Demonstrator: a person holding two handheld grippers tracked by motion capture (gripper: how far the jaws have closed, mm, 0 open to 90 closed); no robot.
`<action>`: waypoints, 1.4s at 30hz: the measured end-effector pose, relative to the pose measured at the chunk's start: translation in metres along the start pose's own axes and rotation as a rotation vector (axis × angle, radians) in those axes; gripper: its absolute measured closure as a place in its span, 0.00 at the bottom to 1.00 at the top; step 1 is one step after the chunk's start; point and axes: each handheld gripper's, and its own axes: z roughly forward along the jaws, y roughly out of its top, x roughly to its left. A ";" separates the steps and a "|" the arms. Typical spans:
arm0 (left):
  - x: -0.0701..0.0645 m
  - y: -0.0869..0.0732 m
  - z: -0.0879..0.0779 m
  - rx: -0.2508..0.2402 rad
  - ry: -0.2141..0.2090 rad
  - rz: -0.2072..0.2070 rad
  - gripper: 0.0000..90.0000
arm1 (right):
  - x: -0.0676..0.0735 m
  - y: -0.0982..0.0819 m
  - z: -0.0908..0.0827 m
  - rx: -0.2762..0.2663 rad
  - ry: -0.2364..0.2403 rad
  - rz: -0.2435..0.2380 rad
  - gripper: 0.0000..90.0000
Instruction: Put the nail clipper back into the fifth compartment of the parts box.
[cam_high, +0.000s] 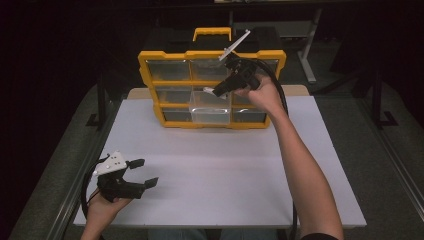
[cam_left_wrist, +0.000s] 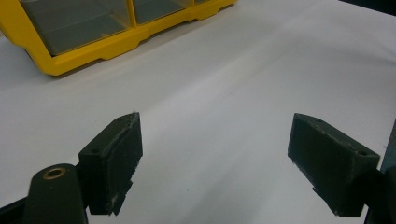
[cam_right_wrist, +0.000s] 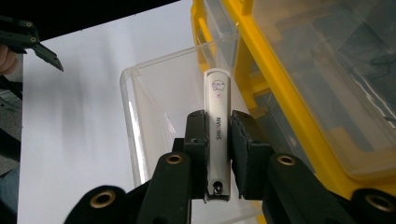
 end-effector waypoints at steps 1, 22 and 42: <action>0.000 0.000 0.000 0.000 -0.001 0.000 0.20 | 0.000 0.000 0.000 -0.002 -0.001 -0.005 0.84; 0.000 0.000 0.000 0.009 0.000 0.007 0.20 | 0.003 -0.006 0.012 0.012 0.018 -0.006 0.84; -0.001 0.001 0.001 0.010 -0.003 0.008 0.20 | 0.006 -0.010 0.025 0.046 0.034 -0.029 0.84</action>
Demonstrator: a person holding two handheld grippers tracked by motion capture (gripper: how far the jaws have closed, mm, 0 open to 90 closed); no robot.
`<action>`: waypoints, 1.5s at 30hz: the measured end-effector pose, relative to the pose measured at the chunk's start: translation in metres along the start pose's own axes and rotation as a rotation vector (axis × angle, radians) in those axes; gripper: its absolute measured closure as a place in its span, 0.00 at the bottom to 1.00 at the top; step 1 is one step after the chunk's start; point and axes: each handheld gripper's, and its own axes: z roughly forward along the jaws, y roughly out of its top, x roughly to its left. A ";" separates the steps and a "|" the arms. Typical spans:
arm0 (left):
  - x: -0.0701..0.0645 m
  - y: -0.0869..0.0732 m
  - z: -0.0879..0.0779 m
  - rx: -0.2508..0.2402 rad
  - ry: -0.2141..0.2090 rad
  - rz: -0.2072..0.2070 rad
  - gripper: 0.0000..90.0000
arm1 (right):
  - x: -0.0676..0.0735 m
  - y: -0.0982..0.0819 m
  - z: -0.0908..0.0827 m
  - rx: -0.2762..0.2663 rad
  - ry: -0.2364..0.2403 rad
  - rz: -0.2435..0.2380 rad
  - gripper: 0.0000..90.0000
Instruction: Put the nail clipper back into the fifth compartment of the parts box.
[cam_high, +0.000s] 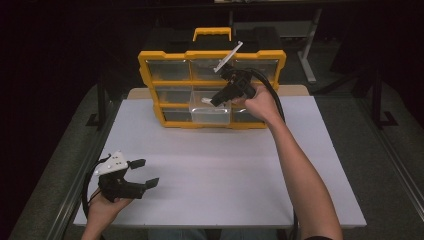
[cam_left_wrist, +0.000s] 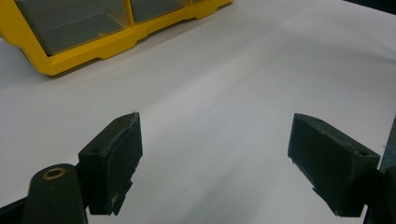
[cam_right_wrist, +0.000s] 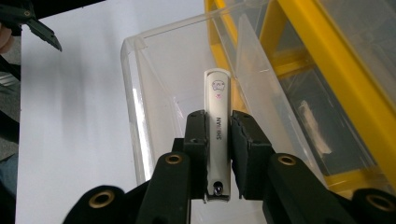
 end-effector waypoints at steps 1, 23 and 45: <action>0.000 0.000 0.000 0.000 0.001 0.001 0.20 | 0.000 0.000 0.001 0.001 0.000 0.002 0.84; 0.003 -0.001 0.001 0.001 0.002 -0.010 0.20 | 0.007 -0.001 -0.018 -0.101 0.014 0.037 0.67; 0.006 -0.001 0.004 0.007 0.012 -0.026 0.20 | 0.013 -0.040 -0.048 -0.257 0.013 0.113 0.40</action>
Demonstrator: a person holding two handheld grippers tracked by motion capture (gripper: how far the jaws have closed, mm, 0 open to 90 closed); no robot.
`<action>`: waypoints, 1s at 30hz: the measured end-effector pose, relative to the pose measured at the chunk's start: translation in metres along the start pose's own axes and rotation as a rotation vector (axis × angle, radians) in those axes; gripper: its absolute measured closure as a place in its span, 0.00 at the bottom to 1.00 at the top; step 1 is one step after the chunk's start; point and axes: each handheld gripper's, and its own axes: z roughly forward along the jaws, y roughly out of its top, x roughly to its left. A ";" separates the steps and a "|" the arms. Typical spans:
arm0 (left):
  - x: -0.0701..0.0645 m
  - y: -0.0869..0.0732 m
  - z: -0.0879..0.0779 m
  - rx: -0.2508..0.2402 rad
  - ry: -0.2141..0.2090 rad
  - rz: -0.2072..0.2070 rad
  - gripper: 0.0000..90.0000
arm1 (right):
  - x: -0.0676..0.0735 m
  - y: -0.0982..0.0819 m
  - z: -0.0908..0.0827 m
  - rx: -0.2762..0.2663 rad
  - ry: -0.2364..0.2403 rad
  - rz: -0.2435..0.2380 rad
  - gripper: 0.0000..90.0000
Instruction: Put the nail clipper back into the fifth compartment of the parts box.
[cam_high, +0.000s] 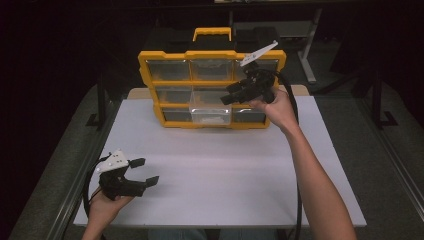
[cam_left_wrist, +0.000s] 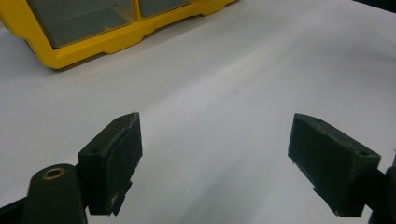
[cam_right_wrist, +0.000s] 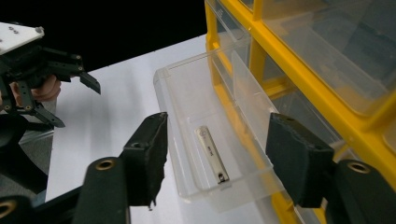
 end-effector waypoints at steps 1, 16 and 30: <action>0.000 0.000 0.000 0.002 0.000 0.000 0.20 | 0.000 -0.002 -0.002 -0.008 0.001 0.001 0.39; 0.001 0.000 0.002 0.011 -0.002 -0.005 0.20 | 0.008 -0.049 -0.026 -0.041 -0.043 0.024 0.28; 0.002 0.000 0.002 0.008 0.002 -0.004 0.20 | 0.027 -0.118 -0.040 -0.058 -0.126 0.040 0.23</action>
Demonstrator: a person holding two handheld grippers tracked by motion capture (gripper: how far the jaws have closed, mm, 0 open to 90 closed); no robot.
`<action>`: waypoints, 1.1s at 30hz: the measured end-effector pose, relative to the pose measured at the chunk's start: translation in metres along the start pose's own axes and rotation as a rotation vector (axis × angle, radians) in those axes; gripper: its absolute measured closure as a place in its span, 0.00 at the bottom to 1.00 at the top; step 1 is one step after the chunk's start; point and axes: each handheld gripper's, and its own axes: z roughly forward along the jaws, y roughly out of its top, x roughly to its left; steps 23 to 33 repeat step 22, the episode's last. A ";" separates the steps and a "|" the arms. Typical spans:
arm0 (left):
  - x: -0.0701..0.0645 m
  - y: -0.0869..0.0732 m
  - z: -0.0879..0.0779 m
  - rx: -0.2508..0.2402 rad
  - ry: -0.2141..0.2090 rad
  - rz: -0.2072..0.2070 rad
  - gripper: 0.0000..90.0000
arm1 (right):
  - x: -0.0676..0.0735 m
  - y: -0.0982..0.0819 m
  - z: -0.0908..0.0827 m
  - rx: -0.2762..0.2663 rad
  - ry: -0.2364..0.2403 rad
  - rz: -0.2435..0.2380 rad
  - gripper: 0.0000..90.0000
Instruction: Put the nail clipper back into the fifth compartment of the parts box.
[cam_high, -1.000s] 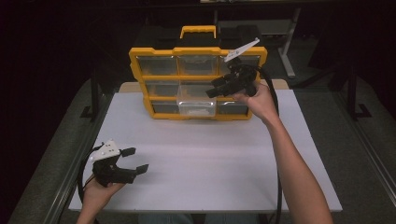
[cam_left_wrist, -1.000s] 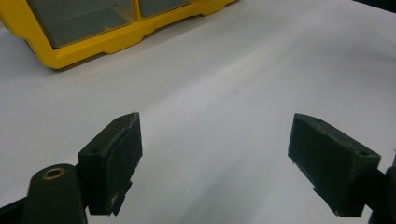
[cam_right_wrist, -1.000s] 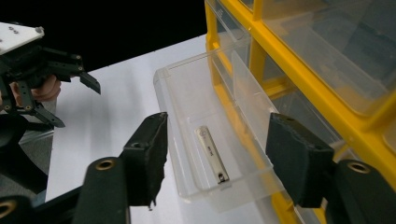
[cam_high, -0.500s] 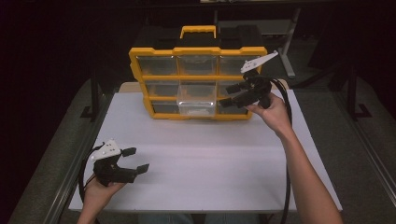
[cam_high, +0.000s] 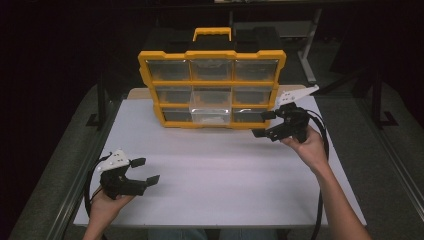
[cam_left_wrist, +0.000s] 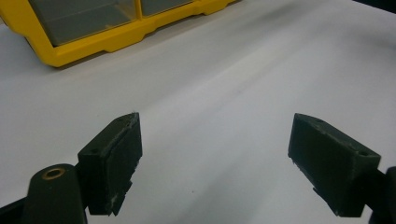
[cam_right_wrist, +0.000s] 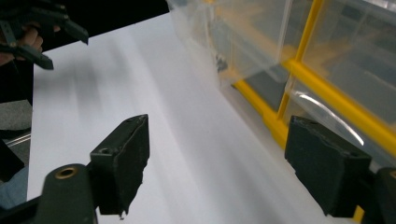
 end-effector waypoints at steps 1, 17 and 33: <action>0.000 0.000 0.000 0.000 0.000 0.000 0.20 | 0.000 0.000 0.000 0.000 0.000 0.000 0.23; 0.002 -0.001 -0.002 -0.012 0.002 -0.008 0.20 | 0.017 -0.079 -0.020 0.001 -0.080 0.055 0.20; 0.002 0.000 -0.002 -0.011 0.001 -0.006 0.20 | 0.018 -0.089 -0.021 0.005 -0.088 0.067 0.19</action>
